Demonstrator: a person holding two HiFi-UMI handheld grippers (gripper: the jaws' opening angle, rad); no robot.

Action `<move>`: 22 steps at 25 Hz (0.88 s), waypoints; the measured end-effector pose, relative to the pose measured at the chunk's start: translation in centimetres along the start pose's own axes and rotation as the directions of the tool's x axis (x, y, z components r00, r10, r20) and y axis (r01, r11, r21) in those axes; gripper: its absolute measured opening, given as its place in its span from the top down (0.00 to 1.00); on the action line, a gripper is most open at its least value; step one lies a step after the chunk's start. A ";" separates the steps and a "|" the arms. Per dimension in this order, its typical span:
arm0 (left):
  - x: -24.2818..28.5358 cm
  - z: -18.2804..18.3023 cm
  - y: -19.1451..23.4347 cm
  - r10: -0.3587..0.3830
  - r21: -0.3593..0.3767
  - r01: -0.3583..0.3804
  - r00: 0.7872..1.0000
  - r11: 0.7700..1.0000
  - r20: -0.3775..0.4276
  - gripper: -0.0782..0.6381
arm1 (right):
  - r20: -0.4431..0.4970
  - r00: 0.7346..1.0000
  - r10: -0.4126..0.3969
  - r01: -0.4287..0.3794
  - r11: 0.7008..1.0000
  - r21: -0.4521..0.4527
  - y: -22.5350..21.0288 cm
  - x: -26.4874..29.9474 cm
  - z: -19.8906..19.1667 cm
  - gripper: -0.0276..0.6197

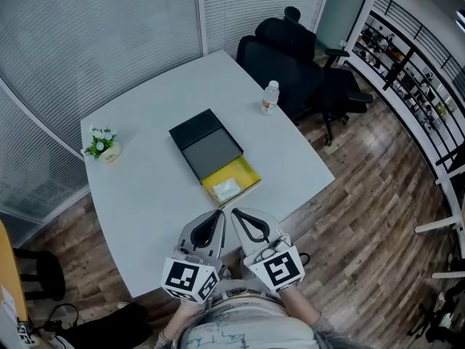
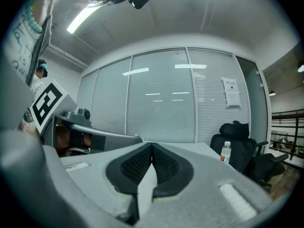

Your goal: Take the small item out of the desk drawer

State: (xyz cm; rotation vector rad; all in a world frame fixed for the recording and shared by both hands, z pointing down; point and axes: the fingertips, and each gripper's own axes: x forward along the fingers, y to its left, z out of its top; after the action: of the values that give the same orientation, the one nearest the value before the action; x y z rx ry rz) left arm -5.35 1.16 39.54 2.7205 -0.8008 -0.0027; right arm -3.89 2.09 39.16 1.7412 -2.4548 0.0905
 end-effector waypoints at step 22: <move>7.1 2.3 2.8 0.134 -0.003 -0.134 0.990 0.991 0.033 0.90 | 0.039 0.986 0.164 -0.163 0.986 -0.029 -7.1 5.0 1.9 0.95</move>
State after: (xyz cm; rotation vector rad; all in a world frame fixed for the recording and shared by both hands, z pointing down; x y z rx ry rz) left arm -1.02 -5.47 38.75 2.6662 -0.9913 -0.0184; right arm 1.06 -5.23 37.79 1.5439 -2.6123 0.0386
